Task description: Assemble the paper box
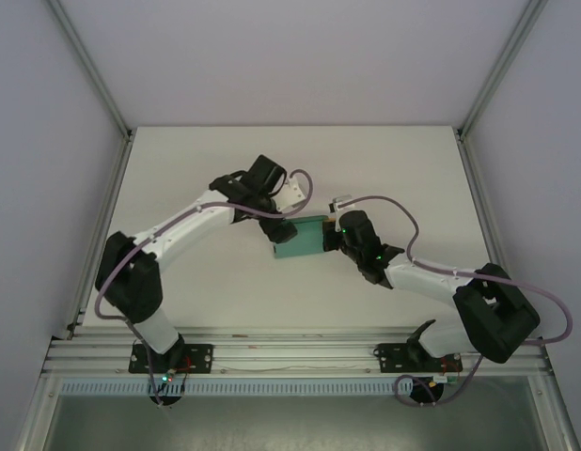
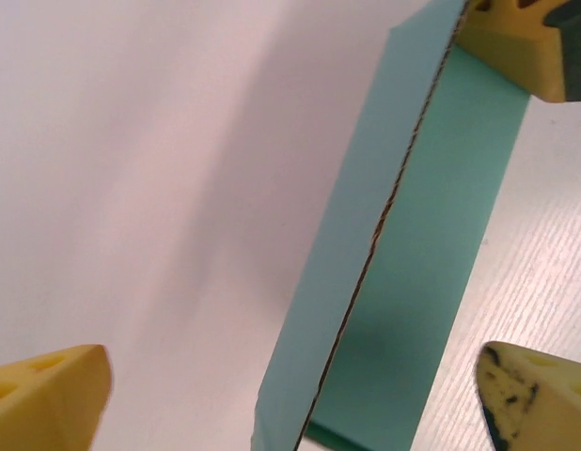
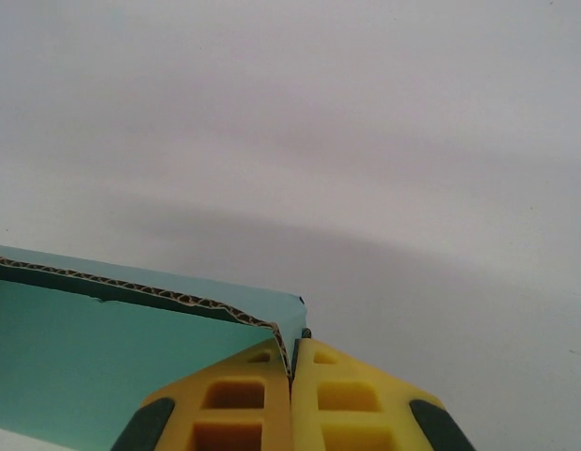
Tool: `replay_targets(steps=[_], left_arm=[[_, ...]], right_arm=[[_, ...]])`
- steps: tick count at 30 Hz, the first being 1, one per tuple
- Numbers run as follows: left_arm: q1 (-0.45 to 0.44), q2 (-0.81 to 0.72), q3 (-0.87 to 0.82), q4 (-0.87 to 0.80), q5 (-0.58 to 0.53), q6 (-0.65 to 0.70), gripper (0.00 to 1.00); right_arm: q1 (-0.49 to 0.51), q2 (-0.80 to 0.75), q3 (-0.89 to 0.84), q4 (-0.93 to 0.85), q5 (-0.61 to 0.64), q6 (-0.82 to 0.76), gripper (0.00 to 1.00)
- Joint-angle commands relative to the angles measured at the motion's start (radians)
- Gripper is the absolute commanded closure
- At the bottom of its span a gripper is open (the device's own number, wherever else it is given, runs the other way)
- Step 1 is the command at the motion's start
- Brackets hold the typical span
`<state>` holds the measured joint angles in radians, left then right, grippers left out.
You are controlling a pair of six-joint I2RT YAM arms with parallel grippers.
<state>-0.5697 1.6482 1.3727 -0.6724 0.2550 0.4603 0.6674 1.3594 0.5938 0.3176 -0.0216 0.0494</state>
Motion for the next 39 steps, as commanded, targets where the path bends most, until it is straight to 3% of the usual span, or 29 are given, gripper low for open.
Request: replay_targets(steps=[1, 7, 10, 14, 26, 32, 35, 39], left_arm=[[0.018, -0.054, -0.066, 0.043, -0.078, -0.125, 0.12], [0.028, -0.068, -0.122, 0.073, -0.079, -0.138, 0.30], [0.032, -0.058, -0.108, 0.060, -0.106, -0.148, 0.46], [0.041, -0.063, -0.101, 0.057, -0.119, -0.185, 0.75], [0.041, -0.081, -0.156, 0.084, -0.124, -0.205, 0.74], [0.039, -0.075, -0.136, 0.099, -0.069, -0.236, 0.90], [0.039, -0.082, -0.139, 0.112, -0.043, -0.339, 1.00], [0.039, -0.117, -0.146, 0.131, -0.010, -0.537, 1.00]], right_arm=[[0.012, 0.047, -0.020, -0.190, 0.010, -0.019, 0.99], [0.014, 0.045, -0.009, -0.203, -0.003, -0.016, 0.99], [0.014, 0.037, -0.002, -0.219, -0.018, -0.024, 0.99], [0.014, 0.025, 0.000, -0.222, -0.012, -0.022, 0.99], [0.015, 0.018, 0.005, -0.233, -0.025, -0.032, 0.99], [0.014, 0.019, 0.008, -0.238, -0.025, -0.027, 0.99], [0.012, 0.024, 0.020, -0.262, -0.020, -0.026, 0.99], [0.021, 0.027, 0.015, -0.275, 0.014, -0.009, 1.00]])
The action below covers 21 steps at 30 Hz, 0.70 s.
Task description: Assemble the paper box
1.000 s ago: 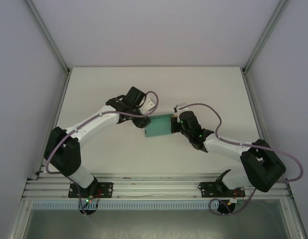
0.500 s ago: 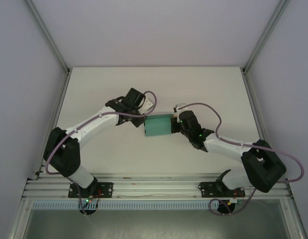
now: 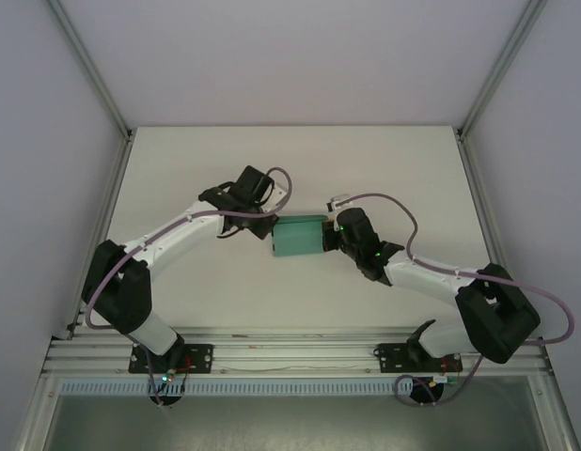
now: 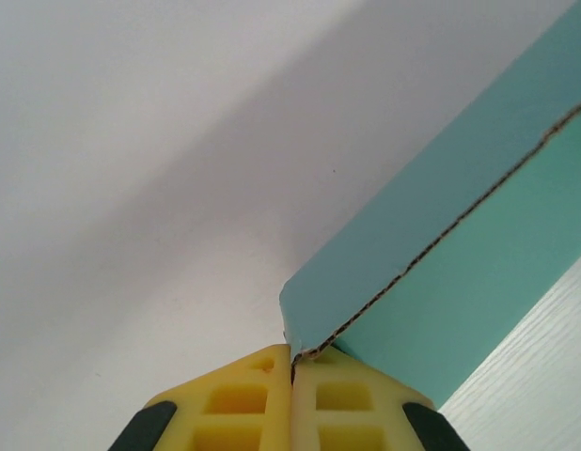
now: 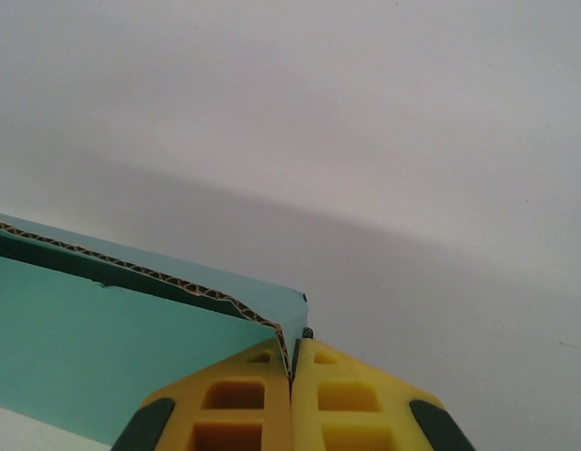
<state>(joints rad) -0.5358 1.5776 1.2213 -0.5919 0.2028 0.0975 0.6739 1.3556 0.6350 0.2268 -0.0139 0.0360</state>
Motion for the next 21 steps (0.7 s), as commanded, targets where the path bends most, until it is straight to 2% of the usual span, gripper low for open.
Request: replay_targets(steps=[1, 3, 6, 9, 13, 16, 21], left_arm=[[0.007, -0.055, -0.003, 0.075, 0.086, -0.222, 1.00], [0.007, -0.054, 0.003, 0.084, 0.168, -0.320, 1.00], [0.008, -0.027, 0.048, 0.014, 0.185, -0.414, 1.00], [0.017, -0.005, 0.098, -0.081, 0.191, -0.436, 1.00], [0.047, 0.024, 0.133, -0.155, 0.263, -0.498, 1.00], [0.057, 0.024, 0.113, -0.143, 0.291, -0.549, 1.00], [0.059, 0.026, 0.057, -0.117, 0.250, -0.573, 1.00]], right_arm=[[0.018, 0.027, -0.029, -0.185, 0.012, 0.006, 1.00], [0.037, 0.020, -0.034, -0.190, 0.034, 0.003, 1.00], [0.072, 0.019, -0.028, -0.218, 0.106, -0.011, 1.00], [0.092, 0.037, -0.019, -0.243, 0.156, -0.019, 1.00], [0.115, 0.048, -0.018, -0.239, 0.184, -0.019, 1.00], [0.123, 0.052, -0.021, -0.240, 0.208, -0.012, 1.00], [0.137, 0.055, -0.018, -0.241, 0.232, -0.009, 1.00]])
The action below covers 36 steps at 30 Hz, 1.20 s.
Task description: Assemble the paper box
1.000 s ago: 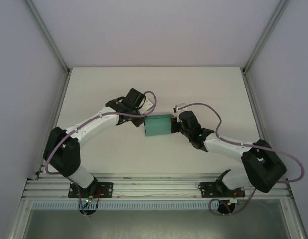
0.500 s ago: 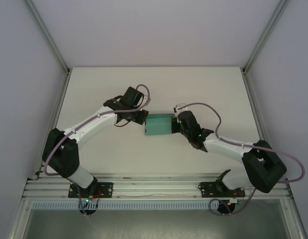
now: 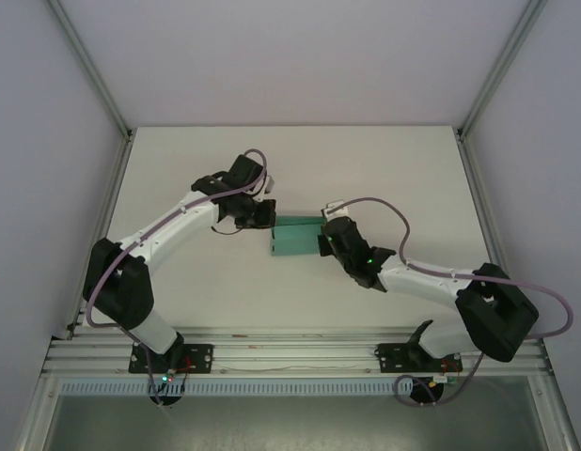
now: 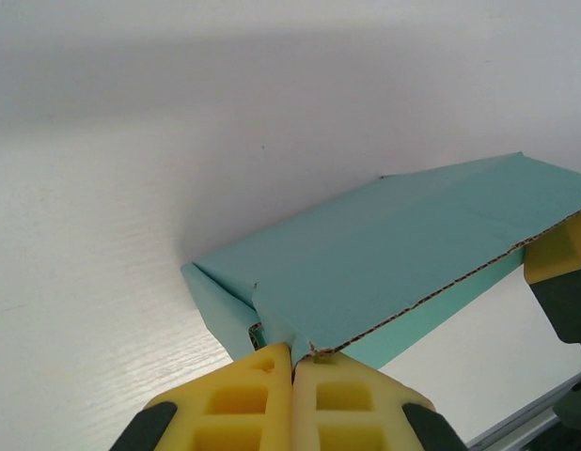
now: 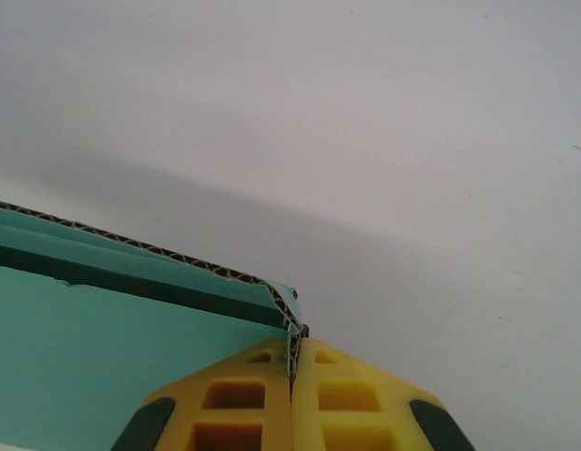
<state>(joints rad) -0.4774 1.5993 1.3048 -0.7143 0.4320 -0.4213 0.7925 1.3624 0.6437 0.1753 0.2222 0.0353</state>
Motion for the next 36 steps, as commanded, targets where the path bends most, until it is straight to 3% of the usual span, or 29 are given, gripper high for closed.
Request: replay_targets(steps=[1, 18, 22, 28, 33, 36], left_arm=[[0.000, 0.009, -0.036, 0.010, 0.015, -0.067, 1.00], [-0.082, -0.009, -0.274, 0.130, -0.180, -0.125, 1.00], [-0.084, -0.015, -0.319, 0.153, -0.195, -0.157, 1.00], [-0.084, -0.019, -0.356, 0.212, -0.183, -0.157, 1.00], [-0.084, -0.010, -0.362, 0.238, -0.170, -0.162, 1.00], [-0.084, -0.015, -0.360, 0.233, -0.175, -0.152, 1.00]], right_arm=[[0.019, 0.049, -0.026, -0.190, 0.000, -0.007, 1.00], [0.061, 0.068, -0.055, -0.117, 0.089, 0.034, 1.00], [0.060, 0.056, -0.082, -0.077, 0.071, 0.036, 0.95], [0.060, 0.030, -0.070, -0.084, 0.060, 0.062, 0.81], [0.059, -0.049, -0.045, -0.120, 0.040, 0.063, 0.49], [0.055, -0.115, -0.024, -0.159, -0.006, 0.056, 0.41]])
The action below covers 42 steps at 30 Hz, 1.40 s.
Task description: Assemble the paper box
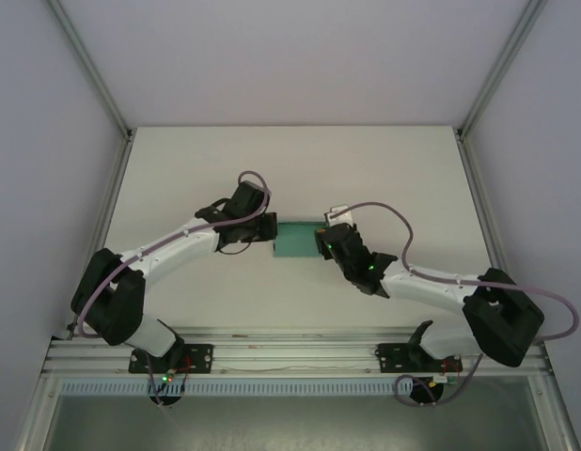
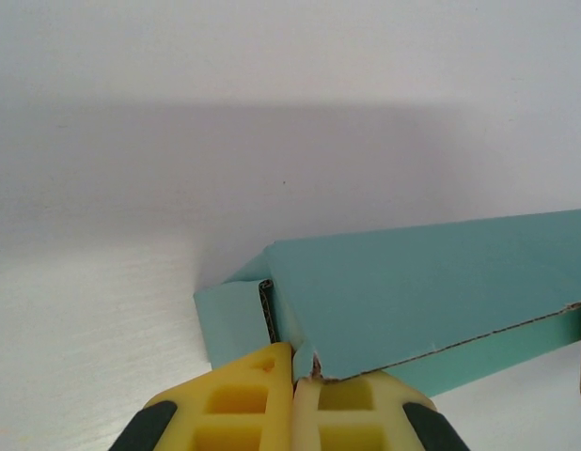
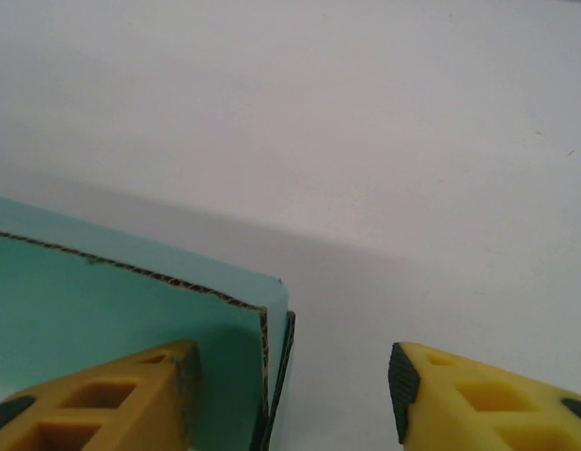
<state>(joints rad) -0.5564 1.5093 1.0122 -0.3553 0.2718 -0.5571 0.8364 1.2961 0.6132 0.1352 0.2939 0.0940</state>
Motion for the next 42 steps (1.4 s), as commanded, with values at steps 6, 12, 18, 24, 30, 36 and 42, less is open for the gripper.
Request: replay_targets(steps=[6, 12, 18, 24, 30, 36, 42], left_arm=[[-0.005, 0.059, -0.072, -0.113, -0.019, -0.012, 1.00], [-0.005, 0.062, -0.076, -0.092, 0.011, -0.001, 1.00], [-0.007, 0.060, -0.072, -0.096, 0.008, -0.001, 1.00], [-0.007, 0.050, -0.064, -0.098, 0.013, 0.029, 1.00], [-0.007, 0.009, -0.048, -0.116, 0.025, 0.059, 0.71], [-0.006, -0.072, -0.023, -0.168, 0.023, 0.099, 0.47], [-0.007, -0.149, -0.012, -0.154, 0.097, 0.114, 0.18]], right_arm=[[-0.057, -0.139, 0.052, -0.112, -0.171, 0.036, 0.31], [-0.174, -0.098, 0.162, -0.146, -0.228, 0.077, 0.31], [-0.261, 0.076, 0.252, -0.193, -0.357, 0.142, 0.37], [-0.281, 0.149, 0.240, -0.205, -0.366, 0.174, 0.43], [-0.280, 0.155, 0.124, -0.177, -0.372, 0.220, 0.47], [-0.281, 0.162, 0.051, -0.153, -0.392, 0.263, 0.47], [-0.281, 0.157, 0.005, -0.130, -0.380, 0.291, 0.49]])
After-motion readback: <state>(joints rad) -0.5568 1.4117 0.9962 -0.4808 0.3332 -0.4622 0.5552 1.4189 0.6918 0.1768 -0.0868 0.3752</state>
